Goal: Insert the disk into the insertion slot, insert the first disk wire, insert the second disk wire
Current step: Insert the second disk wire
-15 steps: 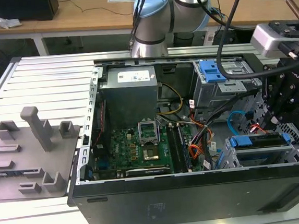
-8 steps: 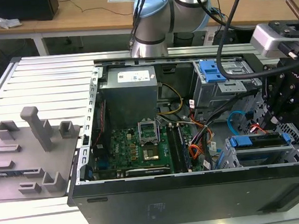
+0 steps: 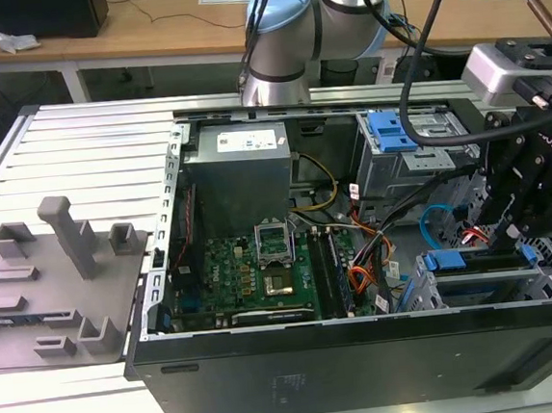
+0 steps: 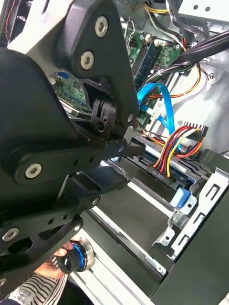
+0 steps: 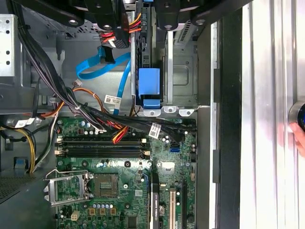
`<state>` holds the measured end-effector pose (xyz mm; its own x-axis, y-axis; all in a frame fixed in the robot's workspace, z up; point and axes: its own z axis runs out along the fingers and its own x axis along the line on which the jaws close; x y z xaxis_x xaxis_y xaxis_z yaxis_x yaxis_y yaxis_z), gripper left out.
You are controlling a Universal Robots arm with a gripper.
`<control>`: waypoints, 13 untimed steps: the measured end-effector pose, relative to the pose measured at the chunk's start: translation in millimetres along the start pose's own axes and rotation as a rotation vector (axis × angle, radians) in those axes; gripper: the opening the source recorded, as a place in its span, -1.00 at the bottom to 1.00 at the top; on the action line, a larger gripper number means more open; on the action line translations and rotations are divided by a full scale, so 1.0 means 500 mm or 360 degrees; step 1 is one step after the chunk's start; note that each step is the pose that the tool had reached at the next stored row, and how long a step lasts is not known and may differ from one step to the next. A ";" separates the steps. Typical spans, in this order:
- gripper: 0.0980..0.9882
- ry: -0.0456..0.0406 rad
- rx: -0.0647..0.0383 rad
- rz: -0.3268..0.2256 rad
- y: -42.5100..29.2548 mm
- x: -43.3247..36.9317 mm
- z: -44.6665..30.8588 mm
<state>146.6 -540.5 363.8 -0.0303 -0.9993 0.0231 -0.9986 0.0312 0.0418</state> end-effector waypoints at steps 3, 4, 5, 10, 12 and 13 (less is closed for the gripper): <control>-0.41 0.0000 -0.0001 0.0000 -0.019 -0.003 -0.001; -0.41 0.0000 -0.0001 0.0000 -0.024 -0.006 -0.001; -0.41 0.0000 -0.0001 0.0000 -0.028 -0.008 -0.001; -0.41 0.0005 -0.0001 0.0000 -0.041 -0.049 -0.003; -0.41 0.0008 -0.0001 0.0000 -0.041 -0.082 -0.004; -0.41 0.0008 -0.0001 0.0000 -0.041 -0.087 -0.004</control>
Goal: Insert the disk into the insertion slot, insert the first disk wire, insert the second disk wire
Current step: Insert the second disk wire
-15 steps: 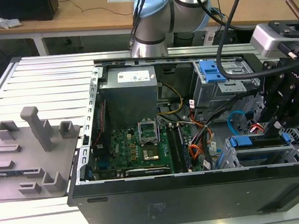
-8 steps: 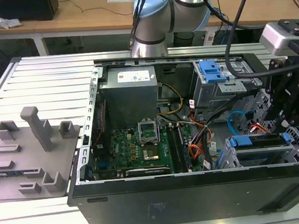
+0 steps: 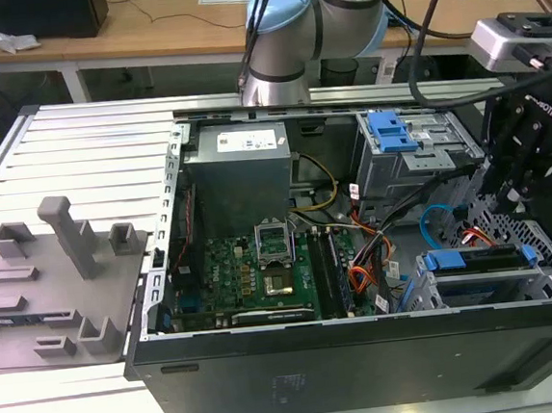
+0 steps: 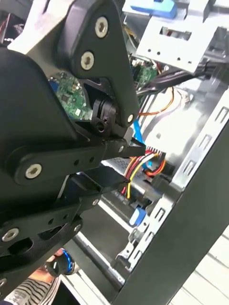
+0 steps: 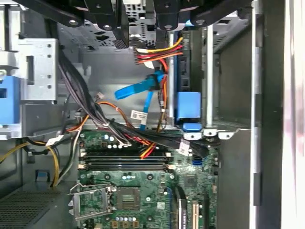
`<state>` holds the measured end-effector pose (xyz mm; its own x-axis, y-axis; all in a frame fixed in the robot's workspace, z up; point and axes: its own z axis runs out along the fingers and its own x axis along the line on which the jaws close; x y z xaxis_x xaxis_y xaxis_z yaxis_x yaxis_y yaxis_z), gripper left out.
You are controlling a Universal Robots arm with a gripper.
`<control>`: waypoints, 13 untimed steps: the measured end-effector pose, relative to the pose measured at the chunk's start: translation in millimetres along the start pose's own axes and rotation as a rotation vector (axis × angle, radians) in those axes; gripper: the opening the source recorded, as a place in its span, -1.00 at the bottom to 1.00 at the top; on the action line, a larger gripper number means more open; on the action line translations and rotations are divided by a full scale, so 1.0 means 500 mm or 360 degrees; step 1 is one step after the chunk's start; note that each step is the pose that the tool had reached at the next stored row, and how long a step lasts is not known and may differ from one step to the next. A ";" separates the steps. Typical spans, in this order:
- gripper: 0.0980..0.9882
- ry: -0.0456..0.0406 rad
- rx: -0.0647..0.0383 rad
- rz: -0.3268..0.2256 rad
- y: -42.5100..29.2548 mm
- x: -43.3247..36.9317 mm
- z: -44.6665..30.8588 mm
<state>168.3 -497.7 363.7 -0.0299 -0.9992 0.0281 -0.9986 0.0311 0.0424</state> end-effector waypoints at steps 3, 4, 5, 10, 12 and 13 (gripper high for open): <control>-0.41 0.0001 0.0000 -0.0005 0.005 -0.001 0.000; -0.41 0.0001 0.0000 -0.0009 0.010 -0.001 0.001; -0.41 0.0001 0.0000 -0.0012 0.018 -0.001 0.001; -0.41 0.0001 0.0001 -0.0021 0.047 0.001 0.003; -0.41 0.0003 0.0001 -0.0032 0.058 0.006 0.003; -0.41 0.0004 0.0001 -0.0035 0.060 0.008 0.003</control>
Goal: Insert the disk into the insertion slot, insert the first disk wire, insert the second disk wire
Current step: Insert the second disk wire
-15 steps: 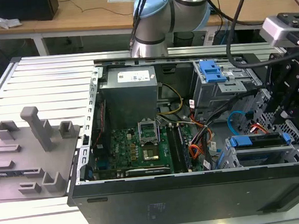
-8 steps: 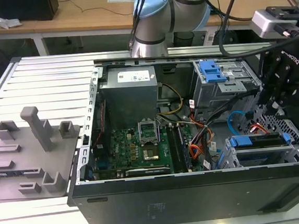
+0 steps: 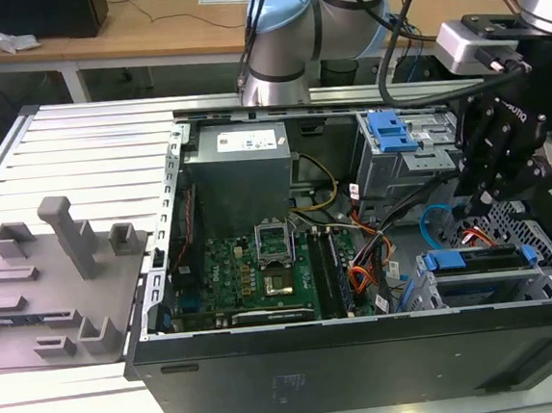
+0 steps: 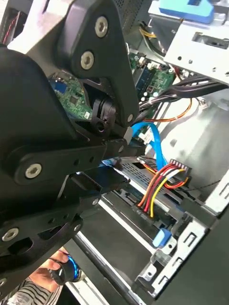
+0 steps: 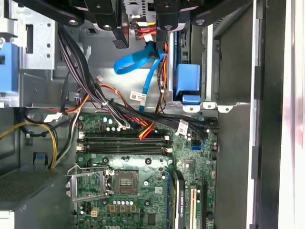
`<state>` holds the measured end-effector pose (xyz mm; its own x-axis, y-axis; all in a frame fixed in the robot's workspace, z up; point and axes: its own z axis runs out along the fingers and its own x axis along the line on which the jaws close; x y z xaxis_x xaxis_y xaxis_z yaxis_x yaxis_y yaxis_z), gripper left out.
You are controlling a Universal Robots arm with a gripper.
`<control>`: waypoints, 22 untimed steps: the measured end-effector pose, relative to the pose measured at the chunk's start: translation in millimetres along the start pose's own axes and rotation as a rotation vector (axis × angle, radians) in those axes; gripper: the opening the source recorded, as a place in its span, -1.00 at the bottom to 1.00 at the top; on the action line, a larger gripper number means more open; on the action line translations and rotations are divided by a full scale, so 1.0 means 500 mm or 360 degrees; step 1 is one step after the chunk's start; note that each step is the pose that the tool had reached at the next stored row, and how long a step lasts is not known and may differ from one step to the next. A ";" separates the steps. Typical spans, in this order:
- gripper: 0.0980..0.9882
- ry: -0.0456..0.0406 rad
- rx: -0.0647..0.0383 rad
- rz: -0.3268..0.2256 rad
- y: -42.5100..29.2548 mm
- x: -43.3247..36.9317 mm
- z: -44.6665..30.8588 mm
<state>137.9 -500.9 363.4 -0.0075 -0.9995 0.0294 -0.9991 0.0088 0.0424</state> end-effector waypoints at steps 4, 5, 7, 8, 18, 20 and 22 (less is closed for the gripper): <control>-0.41 0.0001 0.0001 -0.0023 0.015 0.013 0.001; -0.41 0.0001 0.0001 -0.0026 0.017 0.015 0.001; -0.41 0.0001 0.0001 -0.0032 0.024 0.018 0.002; -0.41 0.0001 0.0001 -0.0034 0.027 0.019 0.002; -0.86 0.0002 0.0002 -0.0056 0.033 0.020 0.003; -0.86 0.0003 0.0002 -0.0059 0.033 0.020 0.003; -0.86 0.0003 0.0002 -0.0062 0.033 0.020 0.003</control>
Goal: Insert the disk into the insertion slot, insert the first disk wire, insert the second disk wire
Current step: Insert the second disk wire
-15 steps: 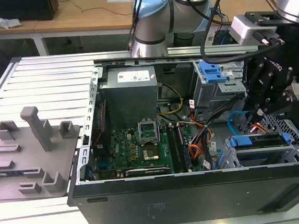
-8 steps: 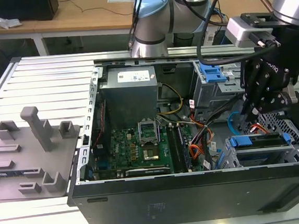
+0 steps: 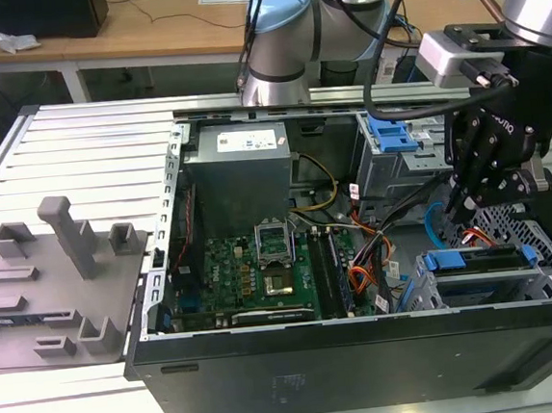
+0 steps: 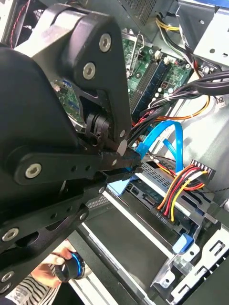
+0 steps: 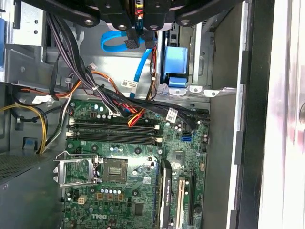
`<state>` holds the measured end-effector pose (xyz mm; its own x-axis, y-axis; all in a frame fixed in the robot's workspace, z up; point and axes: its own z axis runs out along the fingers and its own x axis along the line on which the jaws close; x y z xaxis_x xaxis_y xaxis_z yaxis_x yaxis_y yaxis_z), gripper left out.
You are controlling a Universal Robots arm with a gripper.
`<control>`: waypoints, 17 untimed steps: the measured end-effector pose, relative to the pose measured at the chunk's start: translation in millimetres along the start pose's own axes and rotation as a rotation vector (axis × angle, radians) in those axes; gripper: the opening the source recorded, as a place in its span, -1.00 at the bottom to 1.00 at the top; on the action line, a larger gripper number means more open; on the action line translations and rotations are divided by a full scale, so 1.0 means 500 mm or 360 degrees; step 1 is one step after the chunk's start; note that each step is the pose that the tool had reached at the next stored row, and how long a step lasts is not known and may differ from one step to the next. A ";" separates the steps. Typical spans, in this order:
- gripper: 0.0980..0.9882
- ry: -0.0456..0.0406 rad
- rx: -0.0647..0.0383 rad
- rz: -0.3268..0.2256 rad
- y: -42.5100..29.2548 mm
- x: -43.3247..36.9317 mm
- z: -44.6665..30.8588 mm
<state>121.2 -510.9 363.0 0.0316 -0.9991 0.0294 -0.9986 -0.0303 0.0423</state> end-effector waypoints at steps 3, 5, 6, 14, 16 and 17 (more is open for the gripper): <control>-0.86 0.0000 0.0000 -0.0001 -0.005 0.002 0.000; -0.86 0.0000 0.0000 -0.0001 -0.006 0.005 0.000; -0.86 0.0000 0.0000 -0.0001 -0.006 0.005 0.000; -0.86 0.0000 0.0000 -0.0001 -0.007 0.012 0.002; -0.86 0.0000 0.0000 -0.0001 -0.007 0.012 0.002; -0.86 0.0000 0.0000 -0.0001 -0.007 0.013 0.002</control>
<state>124.8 -517.0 362.1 0.0322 -0.9990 0.0294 -0.9986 -0.0309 0.0424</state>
